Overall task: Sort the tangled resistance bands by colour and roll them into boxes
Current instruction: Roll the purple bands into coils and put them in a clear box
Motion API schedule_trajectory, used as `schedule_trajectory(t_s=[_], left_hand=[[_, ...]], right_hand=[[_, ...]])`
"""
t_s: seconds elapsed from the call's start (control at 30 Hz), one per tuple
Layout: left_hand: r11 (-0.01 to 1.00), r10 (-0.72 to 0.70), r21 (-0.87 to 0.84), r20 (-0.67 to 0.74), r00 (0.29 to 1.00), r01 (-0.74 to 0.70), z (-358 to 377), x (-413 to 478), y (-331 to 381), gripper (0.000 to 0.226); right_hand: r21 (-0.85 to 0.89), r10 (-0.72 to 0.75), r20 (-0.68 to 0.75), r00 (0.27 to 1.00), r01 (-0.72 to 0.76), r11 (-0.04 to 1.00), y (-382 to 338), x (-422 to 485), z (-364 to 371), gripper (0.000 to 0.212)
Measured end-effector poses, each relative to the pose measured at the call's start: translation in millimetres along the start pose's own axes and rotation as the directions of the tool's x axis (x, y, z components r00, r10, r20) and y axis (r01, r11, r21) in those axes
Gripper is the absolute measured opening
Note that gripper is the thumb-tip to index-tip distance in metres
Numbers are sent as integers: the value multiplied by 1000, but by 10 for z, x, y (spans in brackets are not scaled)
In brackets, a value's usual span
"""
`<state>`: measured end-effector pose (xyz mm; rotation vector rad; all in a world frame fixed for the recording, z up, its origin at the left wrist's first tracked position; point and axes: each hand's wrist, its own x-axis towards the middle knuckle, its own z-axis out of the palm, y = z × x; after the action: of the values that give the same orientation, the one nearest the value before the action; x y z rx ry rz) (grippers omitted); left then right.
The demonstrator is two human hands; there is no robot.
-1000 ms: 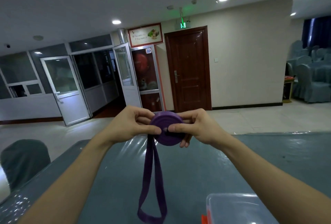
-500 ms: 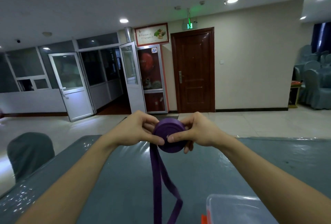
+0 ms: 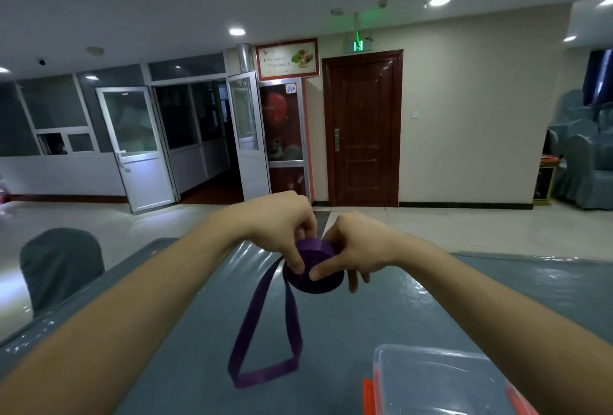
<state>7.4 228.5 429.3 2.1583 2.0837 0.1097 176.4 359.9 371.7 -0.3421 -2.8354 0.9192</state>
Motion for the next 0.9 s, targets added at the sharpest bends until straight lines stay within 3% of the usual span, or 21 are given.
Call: schedule_trajectory(t_s=[0.17,0.3,0.4,0.5,0.63,0.77,0.9], left_hand=[[904,-3,-422,-182,983,-75,97,-217,-253,47],[777,-8,-622,-160,987,-95,278,-332,-284,52],[795,-8,-598,-179,984,-102,288,-404,-170,48],[846,-15,-519,-252,968,-123,261,-443,92,37],[968,91,-212,-211,973,-136,293,-353,624,26],[981,169,113,-126,978,-155,274,-233,1028,39],[996,83,38,2,997,-83,380,-186,1112,39]], right_hand=[[343,36,-145,989,16,939,47,-280,-24,40],[497,13,-240,971,111,861,25,-511,243,39],[569,24,-315,949,169,805,-5,-682,407,33],[555,35,-334,942,167,815,-13,-877,416,33],[266,60,-158,986,-16,964,-50,-1190,197,44],[103,114,-200,973,-95,990,-35,-1317,234,42],[179,96,-296,950,-43,983,152,-1541,403,40]])
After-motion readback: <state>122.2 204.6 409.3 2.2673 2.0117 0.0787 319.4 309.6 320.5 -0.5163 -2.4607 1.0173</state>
